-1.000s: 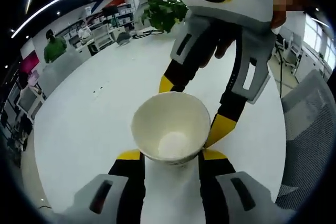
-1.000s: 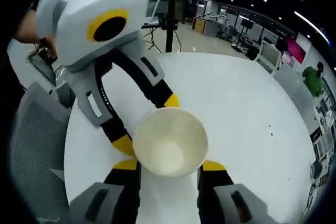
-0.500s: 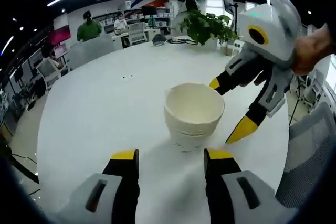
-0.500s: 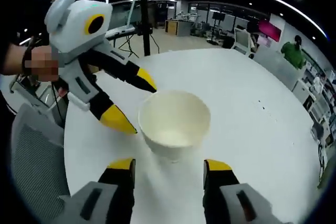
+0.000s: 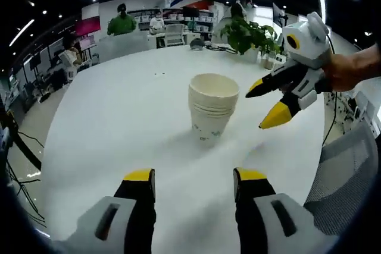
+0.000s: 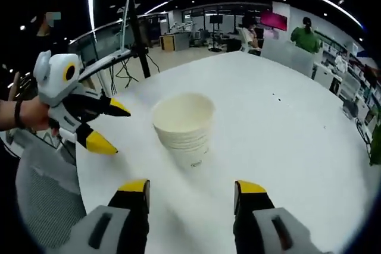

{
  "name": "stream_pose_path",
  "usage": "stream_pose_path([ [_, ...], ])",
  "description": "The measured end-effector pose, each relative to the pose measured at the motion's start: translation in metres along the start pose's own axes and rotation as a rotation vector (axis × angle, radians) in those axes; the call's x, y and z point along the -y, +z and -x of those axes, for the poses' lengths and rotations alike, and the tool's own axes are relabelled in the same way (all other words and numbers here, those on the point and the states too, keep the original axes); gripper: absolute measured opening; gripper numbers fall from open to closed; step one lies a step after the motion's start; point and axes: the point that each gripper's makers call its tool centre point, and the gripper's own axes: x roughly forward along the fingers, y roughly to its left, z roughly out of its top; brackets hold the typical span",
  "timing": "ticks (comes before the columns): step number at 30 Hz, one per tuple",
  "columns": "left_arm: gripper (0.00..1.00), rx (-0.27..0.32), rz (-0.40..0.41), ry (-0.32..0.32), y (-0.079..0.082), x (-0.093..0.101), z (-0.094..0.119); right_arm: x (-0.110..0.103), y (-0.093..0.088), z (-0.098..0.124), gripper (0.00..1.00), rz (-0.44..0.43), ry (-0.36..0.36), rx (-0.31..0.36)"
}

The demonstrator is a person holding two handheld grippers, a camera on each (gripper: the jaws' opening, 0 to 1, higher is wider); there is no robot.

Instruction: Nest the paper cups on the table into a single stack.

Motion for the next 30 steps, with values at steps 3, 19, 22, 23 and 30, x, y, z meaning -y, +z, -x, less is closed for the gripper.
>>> stream_pose_path([
  [3,0.52,-0.004,0.022,0.007,-0.010,0.001,0.007,-0.003,-0.006,0.011,0.58,-0.027,-0.006,0.020],
  [19,0.55,-0.008,0.037,0.036,-0.035,0.015,0.038,-0.012,-0.022,0.040,0.63,-0.107,-0.050,0.121],
  [22,0.55,-0.013,0.049,0.042,-0.042,0.019,0.044,-0.014,-0.033,0.047,0.64,-0.114,-0.064,0.127],
  [23,0.55,-0.016,0.051,0.043,-0.043,0.020,0.045,-0.015,-0.034,0.049,0.64,-0.110,-0.067,0.133],
  [30,0.55,-0.009,0.033,0.054,-0.037,0.020,0.052,-0.037,-0.047,0.060,0.68,-0.122,-0.063,0.167],
])
